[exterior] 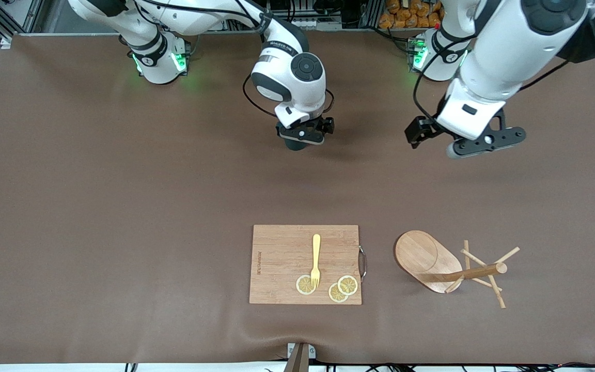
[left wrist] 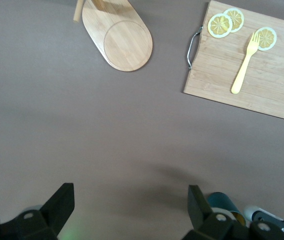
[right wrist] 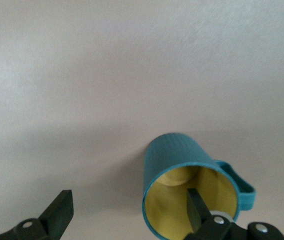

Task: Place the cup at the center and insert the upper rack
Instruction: 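Set the mug down at the table middle and withdraw the right gripper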

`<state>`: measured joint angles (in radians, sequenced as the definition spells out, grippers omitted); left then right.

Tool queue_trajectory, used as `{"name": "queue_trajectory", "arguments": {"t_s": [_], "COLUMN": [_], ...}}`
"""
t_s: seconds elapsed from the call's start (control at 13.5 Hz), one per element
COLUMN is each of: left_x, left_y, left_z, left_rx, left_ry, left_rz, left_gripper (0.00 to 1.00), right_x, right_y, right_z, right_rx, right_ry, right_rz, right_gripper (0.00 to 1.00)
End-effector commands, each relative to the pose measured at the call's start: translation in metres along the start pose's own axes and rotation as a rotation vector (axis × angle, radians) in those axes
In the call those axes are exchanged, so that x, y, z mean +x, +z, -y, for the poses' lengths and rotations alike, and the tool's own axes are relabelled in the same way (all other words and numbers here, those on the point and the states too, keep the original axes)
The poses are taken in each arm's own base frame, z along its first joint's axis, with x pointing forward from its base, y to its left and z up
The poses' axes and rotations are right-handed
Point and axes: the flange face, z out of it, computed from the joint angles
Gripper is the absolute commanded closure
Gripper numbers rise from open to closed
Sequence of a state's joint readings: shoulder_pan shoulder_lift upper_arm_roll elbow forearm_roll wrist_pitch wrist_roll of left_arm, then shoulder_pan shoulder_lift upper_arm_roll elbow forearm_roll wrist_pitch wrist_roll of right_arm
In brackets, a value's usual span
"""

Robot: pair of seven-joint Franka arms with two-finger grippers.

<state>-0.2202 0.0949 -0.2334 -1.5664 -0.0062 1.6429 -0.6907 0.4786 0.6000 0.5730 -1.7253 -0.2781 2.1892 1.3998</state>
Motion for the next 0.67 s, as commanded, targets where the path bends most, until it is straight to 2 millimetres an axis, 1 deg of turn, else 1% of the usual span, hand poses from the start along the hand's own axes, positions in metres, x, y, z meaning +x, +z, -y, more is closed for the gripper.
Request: {"name": "queue_trajectory", "arguments": {"t_s": [0.0, 0.07, 0.22, 0.3, 0.37, 0.45, 0.52, 0.59], "left_x": [-0.016, -0.025, -0.038, -0.050, -0.063, -0.071, -0.081, -0.092], "left_y": [-0.002, -0.002, -0.001, 0.001, 0.003, 0.009, 0.014, 0.026], "left_z": [-0.021, -0.031, -0.045, -0.056, -0.070, -0.083, -0.095, -0.111], "left_rx": [0.010, 0.010, 0.020, 0.031, 0.038, 0.047, 0.050, 0.061], "left_ry": [-0.069, -0.114, -0.160, -0.197, -0.243, -0.282, -0.308, -0.317], "left_rz": [-0.021, -0.023, -0.033, -0.048, -0.060, -0.077, -0.091, -0.092], "left_gripper": [0.00, 0.00, 0.00, 0.00, 0.00, 0.00, 0.00, 0.00], "right_x": [0.033, 0.049, 0.075, 0.091, 0.109, 0.130, 0.153, 0.176], "right_y": [-0.034, -0.042, -0.057, -0.063, -0.069, -0.076, -0.082, -0.092], "right_z": [-0.014, -0.024, -0.042, -0.051, -0.063, -0.076, -0.091, -0.108], "right_rx": [-0.007, -0.019, -0.038, -0.036, -0.037, -0.032, -0.027, -0.023], "right_ry": [-0.014, -0.020, -0.041, -0.030, -0.019, -0.009, -0.003, -0.007], "right_rz": [-0.007, -0.009, -0.010, -0.017, -0.024, -0.028, -0.032, -0.044], "right_gripper": [0.00, 0.00, 0.00, 0.00, 0.00, 0.00, 0.00, 0.00]}}
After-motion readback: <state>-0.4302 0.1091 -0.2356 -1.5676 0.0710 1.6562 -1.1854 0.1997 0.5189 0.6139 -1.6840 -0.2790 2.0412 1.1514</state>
